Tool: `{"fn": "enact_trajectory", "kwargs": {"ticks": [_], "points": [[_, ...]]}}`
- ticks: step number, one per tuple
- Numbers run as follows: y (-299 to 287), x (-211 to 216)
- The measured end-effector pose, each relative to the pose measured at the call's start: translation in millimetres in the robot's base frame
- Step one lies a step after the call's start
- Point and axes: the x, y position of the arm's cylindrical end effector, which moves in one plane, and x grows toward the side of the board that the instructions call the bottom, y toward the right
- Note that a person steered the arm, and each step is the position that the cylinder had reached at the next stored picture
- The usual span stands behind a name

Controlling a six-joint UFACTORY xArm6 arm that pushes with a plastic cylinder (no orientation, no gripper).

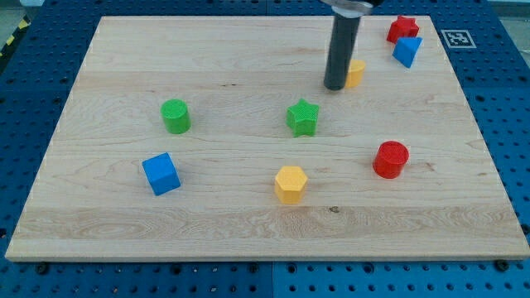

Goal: Push the heart left below the triangle

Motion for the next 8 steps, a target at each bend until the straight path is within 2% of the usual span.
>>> {"fn": "enact_trajectory", "kwargs": {"ticks": [1,3,7,8], "points": [[4.0,0.0],[-3.1,-27.3],[64.2,-30.7],[57.9,-44.3]]}}
